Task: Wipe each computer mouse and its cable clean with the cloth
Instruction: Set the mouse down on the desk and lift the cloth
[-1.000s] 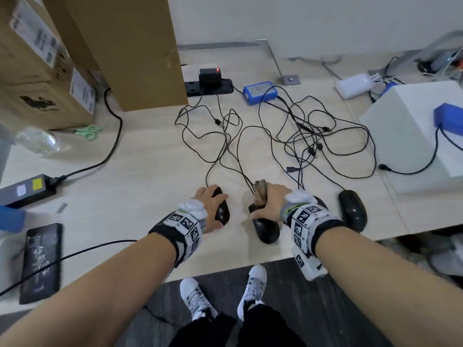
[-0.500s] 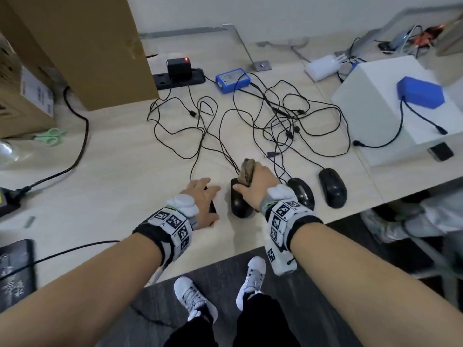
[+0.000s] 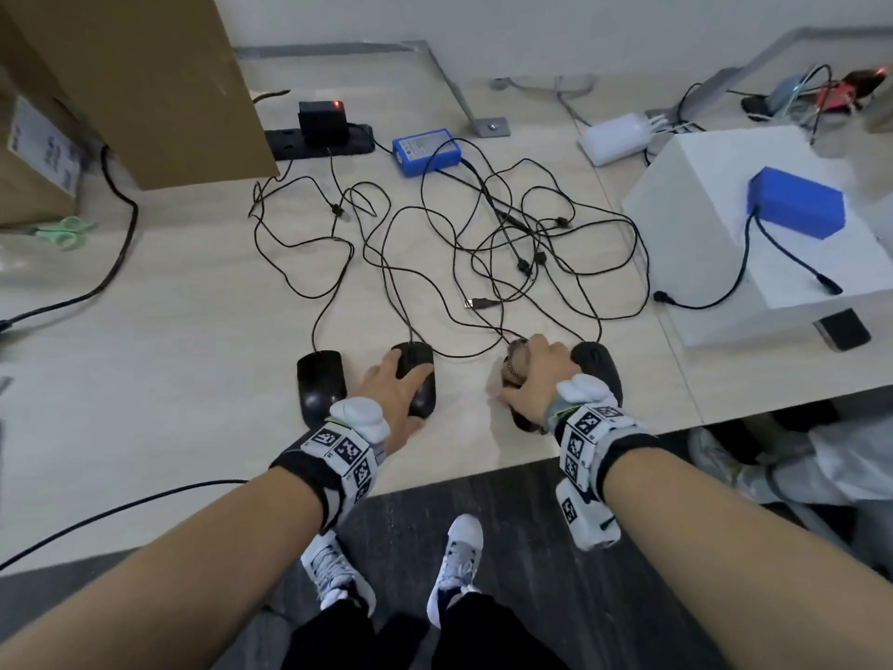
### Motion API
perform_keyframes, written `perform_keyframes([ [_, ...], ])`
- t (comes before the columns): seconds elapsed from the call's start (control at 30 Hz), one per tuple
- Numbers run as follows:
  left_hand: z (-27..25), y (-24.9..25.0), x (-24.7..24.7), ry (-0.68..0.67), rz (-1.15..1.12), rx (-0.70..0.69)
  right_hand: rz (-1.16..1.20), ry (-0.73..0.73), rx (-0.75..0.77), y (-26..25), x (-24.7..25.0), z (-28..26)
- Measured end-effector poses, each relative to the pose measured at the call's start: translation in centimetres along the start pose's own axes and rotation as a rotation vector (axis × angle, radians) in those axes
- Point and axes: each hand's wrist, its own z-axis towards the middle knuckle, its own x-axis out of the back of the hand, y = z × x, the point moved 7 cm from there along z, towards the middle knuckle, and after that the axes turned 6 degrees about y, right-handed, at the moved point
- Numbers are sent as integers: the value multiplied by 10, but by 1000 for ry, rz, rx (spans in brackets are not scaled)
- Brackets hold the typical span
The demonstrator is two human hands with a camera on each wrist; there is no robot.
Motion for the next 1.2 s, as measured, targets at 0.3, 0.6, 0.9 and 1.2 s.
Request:
perform_keyframes([
  [0.3,3,17,2,74,44,84,312,203,114,-2,48,22],
  [0.6,6,30,0,17,81,23,70,-7,-312,78,16,18],
  [0.9,7,31,9,30,60,3,154,43,-189,27,42,35],
  [1.2,-22,-25,88,438,-567,207,845,49,50,-88,71,13],
])
